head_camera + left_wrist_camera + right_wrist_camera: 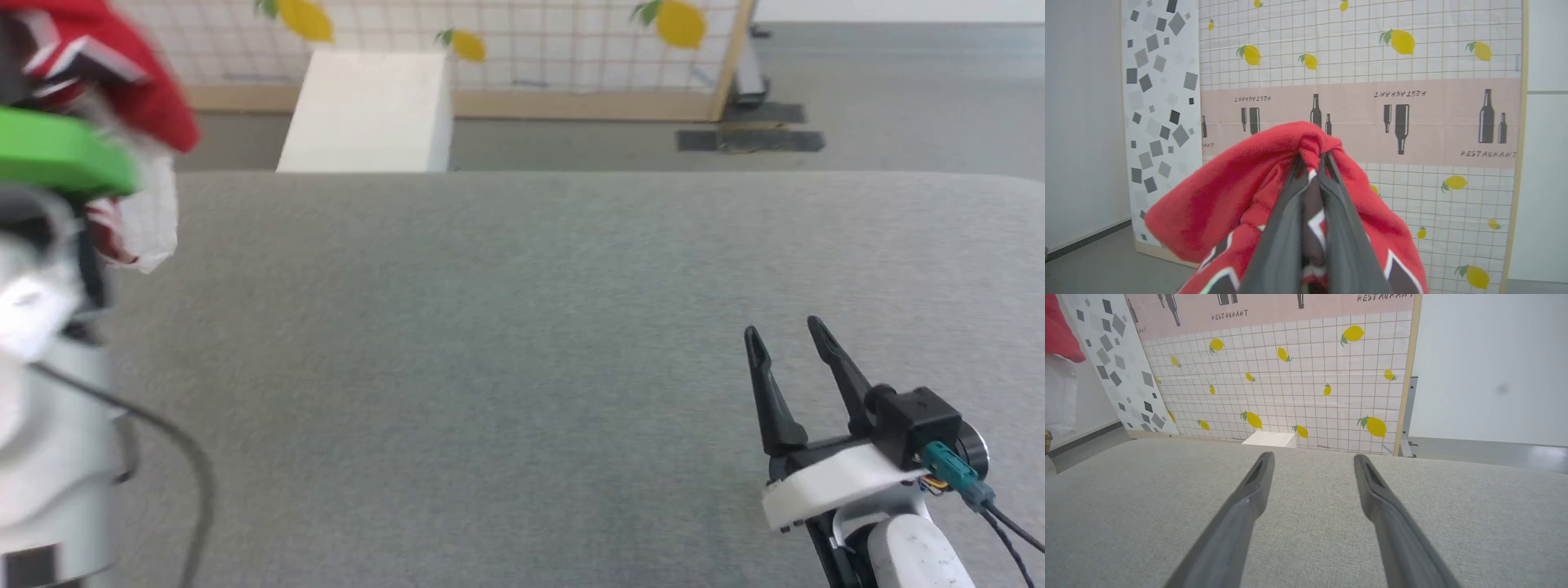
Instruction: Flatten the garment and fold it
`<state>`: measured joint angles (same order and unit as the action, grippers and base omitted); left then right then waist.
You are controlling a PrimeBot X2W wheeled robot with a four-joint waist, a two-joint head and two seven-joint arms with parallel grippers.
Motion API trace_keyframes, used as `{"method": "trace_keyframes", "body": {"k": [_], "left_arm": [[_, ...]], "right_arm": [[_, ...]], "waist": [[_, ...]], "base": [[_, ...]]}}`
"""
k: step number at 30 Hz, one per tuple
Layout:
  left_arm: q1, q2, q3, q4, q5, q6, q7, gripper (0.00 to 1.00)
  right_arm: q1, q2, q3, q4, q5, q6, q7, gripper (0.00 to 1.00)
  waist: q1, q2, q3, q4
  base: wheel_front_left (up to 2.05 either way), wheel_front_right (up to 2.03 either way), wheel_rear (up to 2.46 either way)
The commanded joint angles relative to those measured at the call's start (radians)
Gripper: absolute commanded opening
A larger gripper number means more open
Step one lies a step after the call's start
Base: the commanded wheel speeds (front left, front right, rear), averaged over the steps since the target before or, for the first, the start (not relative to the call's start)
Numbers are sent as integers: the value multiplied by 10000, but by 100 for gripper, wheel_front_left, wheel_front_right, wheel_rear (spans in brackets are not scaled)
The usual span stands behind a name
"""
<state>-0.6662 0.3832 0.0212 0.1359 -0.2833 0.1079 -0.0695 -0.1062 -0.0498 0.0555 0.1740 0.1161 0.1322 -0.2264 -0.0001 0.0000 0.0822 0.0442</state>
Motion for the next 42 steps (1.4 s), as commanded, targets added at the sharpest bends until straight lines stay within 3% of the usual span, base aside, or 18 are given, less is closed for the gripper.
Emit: {"method": "trace_keyframes", "body": {"k": [1,7,13,20,29,30,31,34,42], "left_arm": [[-283,-356,-285,-158,-21,-88,-106,0],[-642,-1806,-1678,-464,-129,-348,-299,0],[-216,-2902,-3052,472,-390,-680,-138,0],[1224,-3273,-4543,2648,-1109,-767,991,0],[2461,-3324,-6007,5135,-1928,-880,3768,0],[2486,-3325,-6029,5188,-2002,-841,3891,44],[2513,-3326,-6039,5200,-2090,-812,3970,100],[2534,-3327,-5803,4863,-2288,-662,3441,100],[2950,-2871,-4634,2940,-2282,-333,-43,100]], "right_arm": [[147,-5,-44,-36,46,-15,-32,100],[198,-5,-37,-150,44,-15,47,100],[221,-5,-9,-263,-23,-15,157,100],[322,-5,-26,-348,-57,-15,267,100],[341,-5,92,-383,-39,-15,381,100],[336,-5,107,-375,-38,-15,391,100],[333,-5,129,-364,-34,-15,407,100],[364,-5,150,-358,-46,-15,440,100],[473,-5,-16,-513,-134,-15,558,100]], "waist": [[1,0,-402,-630],[1,0,-431,-1336],[1,0,-402,-1915],[1,0,-302,-2230],[1,0,-213,-2087],[1,0,-224,-2051],[1,0,-244,-2006],[1,0,-311,-1871],[1,0,-364,-1412]], "base": [[0,0,0],[0,0,0],[0,0,0],[0,0,0],[0,0,0],[0,0,0],[0,0,0],[0,0,0],[0,0,0]]}}
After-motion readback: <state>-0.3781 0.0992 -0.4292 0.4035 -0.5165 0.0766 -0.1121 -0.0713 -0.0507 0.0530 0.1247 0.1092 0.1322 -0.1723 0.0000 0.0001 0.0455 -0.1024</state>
